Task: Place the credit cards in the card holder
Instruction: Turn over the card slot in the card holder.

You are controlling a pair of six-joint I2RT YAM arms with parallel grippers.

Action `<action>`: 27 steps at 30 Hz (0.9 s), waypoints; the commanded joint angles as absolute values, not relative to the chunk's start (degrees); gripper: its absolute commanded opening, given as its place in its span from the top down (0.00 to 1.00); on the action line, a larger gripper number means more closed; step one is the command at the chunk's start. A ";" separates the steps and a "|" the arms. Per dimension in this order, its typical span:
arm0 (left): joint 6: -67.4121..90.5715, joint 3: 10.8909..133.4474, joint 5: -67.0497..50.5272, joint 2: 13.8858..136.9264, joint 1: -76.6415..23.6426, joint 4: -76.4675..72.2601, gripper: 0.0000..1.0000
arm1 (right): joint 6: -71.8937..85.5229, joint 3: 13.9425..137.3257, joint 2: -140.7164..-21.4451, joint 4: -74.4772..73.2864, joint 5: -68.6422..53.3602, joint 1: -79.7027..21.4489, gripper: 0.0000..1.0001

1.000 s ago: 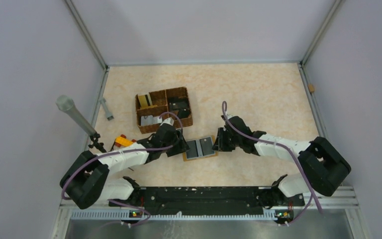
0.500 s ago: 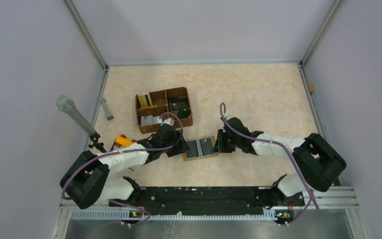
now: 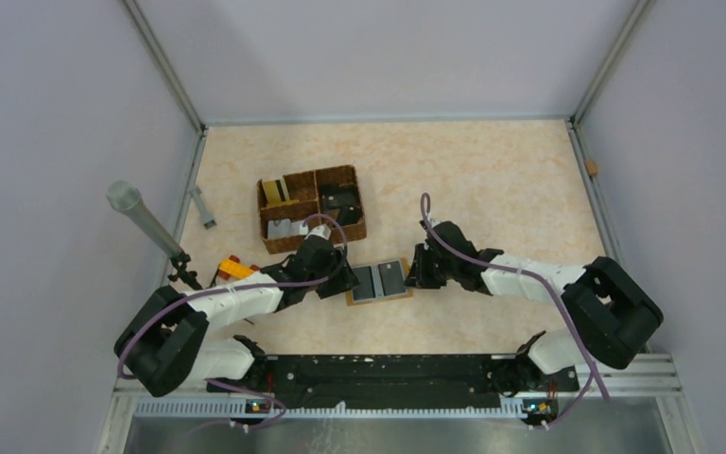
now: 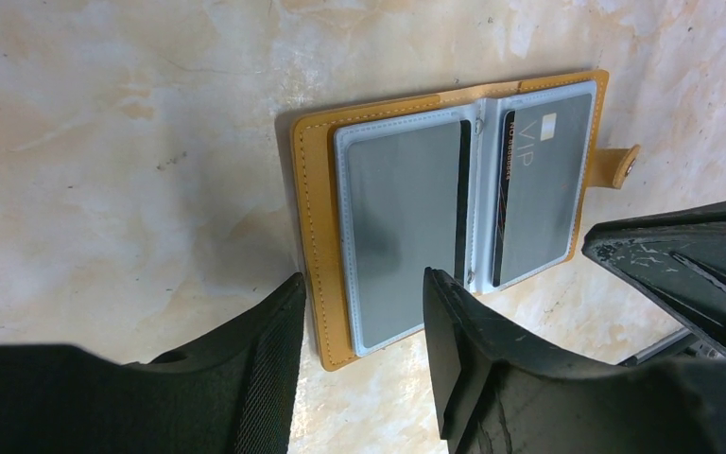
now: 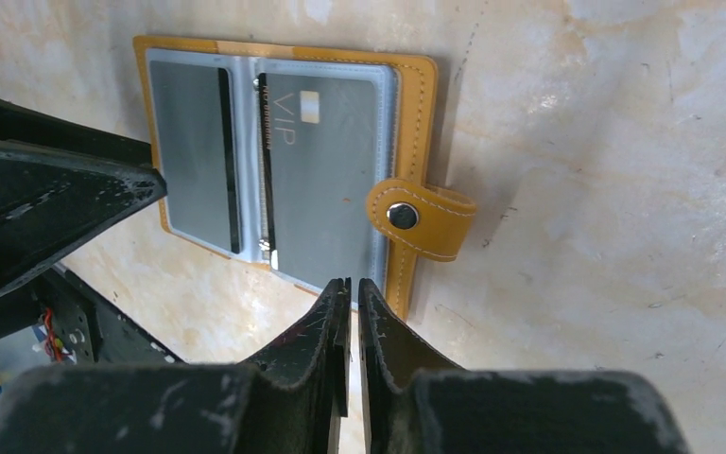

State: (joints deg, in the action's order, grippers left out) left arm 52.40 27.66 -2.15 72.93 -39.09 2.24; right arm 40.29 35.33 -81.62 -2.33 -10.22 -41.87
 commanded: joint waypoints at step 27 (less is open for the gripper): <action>52.82 26.46 -3.50 73.49 -38.98 -0.87 0.49 | 41.21 37.22 -82.80 -0.35 -8.79 -42.63 0.84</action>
